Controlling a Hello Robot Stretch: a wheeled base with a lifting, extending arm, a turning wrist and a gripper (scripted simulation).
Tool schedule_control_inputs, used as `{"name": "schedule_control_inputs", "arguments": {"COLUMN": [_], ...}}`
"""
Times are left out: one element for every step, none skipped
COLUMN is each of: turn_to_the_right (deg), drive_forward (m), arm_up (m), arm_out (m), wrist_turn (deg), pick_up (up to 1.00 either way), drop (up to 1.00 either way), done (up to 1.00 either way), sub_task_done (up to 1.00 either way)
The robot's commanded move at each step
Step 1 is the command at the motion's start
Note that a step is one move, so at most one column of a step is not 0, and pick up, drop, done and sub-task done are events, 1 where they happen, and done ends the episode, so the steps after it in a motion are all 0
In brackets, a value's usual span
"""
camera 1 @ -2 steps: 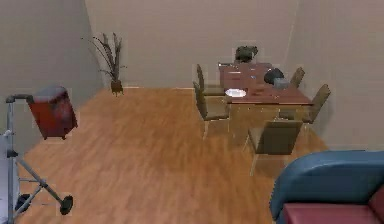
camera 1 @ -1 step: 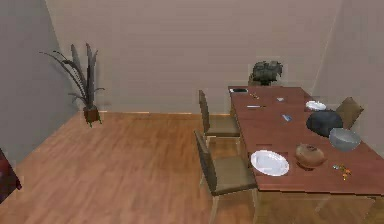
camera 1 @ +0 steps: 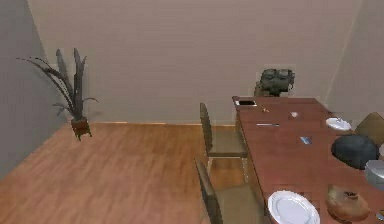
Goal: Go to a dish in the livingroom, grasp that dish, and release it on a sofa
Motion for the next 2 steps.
{"name": "schedule_control_inputs", "arguments": {"turn_to_the_right": [-36.0, 45.0], "drive_forward": [0.00, 0.00], "arm_up": [0.00, 0.00], "arm_out": [0.00, 0.00], "wrist_turn": [0.0, 0.0], "pick_up": [0.00, 0.00], "drop": [0.00, 0.00], "done": [0.00, 0.00], "sub_task_done": [0.00, 0.00]}}
